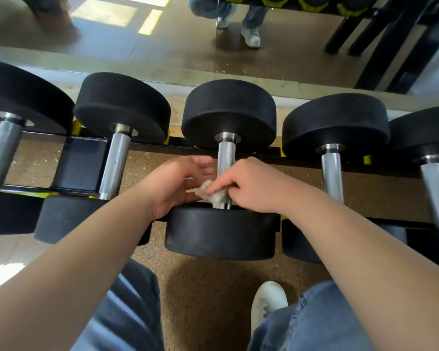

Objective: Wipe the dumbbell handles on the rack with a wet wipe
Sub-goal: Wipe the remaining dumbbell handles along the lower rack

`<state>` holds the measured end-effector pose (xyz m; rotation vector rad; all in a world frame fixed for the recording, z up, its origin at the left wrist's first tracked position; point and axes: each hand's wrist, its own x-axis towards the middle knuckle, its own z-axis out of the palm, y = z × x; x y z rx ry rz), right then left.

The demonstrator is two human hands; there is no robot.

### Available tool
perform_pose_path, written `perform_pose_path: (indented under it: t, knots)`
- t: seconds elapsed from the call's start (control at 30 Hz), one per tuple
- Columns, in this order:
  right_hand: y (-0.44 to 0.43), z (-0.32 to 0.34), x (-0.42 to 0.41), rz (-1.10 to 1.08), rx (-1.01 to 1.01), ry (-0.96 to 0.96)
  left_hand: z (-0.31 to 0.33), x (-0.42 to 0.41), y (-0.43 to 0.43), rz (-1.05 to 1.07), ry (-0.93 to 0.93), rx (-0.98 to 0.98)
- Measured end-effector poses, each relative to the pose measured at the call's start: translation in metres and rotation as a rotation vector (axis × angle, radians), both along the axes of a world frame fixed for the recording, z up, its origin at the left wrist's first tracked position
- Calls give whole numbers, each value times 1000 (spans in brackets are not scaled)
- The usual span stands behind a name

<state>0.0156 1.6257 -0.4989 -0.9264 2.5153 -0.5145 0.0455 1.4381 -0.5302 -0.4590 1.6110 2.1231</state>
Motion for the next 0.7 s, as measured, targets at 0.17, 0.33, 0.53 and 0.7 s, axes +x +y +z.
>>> perform_pose_path:
  t: [0.17,0.33,0.53,0.7]
  knots:
    - [6,-7,-14,-294,-264,241,-2,5,2,-41,277,-241]
    - [7,-11,-20,-388,-292,150,-7,1,4,14,622,-767]
    - [8,-12,-17,-464,-402,-114,-7,-9,2,-134,970,-1076]
    - [8,-12,-22,-614,-583,-245,2,-26,13,35,736,-1129]
